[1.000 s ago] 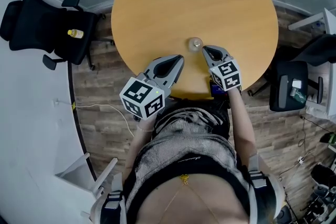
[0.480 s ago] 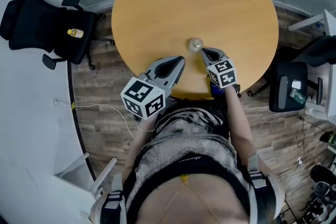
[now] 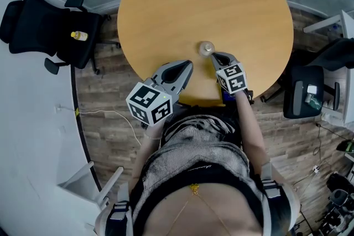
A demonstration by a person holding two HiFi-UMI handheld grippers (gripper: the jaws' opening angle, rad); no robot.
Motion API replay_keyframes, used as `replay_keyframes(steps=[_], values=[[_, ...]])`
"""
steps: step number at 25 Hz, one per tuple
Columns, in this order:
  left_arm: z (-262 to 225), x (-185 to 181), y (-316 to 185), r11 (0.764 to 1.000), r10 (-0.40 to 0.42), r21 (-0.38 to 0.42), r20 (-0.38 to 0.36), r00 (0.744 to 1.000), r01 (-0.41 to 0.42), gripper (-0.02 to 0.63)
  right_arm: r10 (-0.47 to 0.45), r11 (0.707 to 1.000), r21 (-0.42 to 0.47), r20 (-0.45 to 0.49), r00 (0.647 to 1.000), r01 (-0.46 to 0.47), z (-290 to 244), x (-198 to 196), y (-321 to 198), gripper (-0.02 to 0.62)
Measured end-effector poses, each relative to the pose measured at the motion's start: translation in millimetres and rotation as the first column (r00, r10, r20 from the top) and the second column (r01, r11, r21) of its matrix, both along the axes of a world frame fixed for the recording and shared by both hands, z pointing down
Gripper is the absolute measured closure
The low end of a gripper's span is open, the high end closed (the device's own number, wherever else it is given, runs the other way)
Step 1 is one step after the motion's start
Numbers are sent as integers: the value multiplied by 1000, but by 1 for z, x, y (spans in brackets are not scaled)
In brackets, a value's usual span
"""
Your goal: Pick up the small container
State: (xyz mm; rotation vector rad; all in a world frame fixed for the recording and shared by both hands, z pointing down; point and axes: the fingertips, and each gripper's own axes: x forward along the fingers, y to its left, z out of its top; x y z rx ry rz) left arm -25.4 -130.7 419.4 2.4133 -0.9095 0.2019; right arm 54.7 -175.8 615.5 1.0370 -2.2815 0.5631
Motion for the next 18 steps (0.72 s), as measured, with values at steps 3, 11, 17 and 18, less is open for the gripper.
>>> replay_keyframes(steps=[3, 11, 17, 18], values=[[3, 0, 0, 1000, -2, -11, -3, 1000, 2, 601, 28, 1000, 0, 26, 999, -28, 0, 1, -3, 574], [11, -7, 0, 999, -27, -36, -2, 1000, 27, 601, 41, 999, -36, 55, 998, -39, 9, -1, -8, 439], [17, -16, -1, 997, -57, -56, 7, 998, 57, 601, 33, 997, -64, 54, 998, -29, 21, -9, -14, 292], [18, -17, 0, 996, -63, -61, 9, 998, 63, 601, 35, 997, -65, 49, 998, -31, 24, -10, -15, 282]])
